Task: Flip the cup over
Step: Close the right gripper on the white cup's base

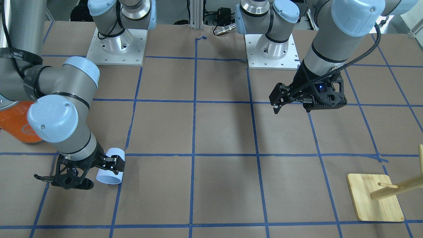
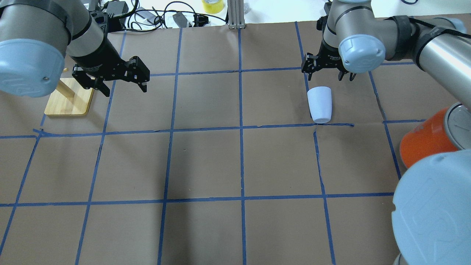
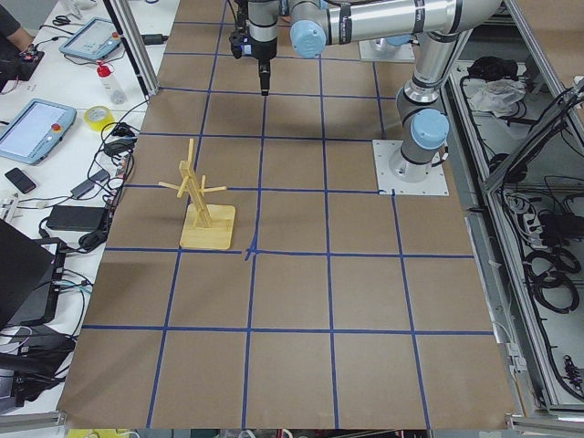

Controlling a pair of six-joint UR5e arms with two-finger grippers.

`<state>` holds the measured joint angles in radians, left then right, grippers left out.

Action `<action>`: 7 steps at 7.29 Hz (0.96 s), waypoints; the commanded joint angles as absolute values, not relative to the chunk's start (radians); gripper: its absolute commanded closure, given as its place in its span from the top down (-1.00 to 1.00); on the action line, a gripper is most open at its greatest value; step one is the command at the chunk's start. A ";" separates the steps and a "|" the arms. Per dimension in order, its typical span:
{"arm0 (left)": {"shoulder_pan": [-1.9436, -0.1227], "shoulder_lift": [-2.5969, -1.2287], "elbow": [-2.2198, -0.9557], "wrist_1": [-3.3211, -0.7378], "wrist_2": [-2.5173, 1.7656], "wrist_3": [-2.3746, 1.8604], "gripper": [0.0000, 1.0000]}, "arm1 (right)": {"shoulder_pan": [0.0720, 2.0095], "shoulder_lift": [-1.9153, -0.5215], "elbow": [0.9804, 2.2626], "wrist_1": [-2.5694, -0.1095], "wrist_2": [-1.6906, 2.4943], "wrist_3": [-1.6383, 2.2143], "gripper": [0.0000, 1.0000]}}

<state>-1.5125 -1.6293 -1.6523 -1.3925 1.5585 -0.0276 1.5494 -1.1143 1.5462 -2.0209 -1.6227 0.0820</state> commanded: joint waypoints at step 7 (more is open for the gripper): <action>-1.513 -1.631 -1.652 -1.391 1.559 -0.028 1.00 | 1.532 -1.040 1.663 -2.213 -1.615 -0.017 1.00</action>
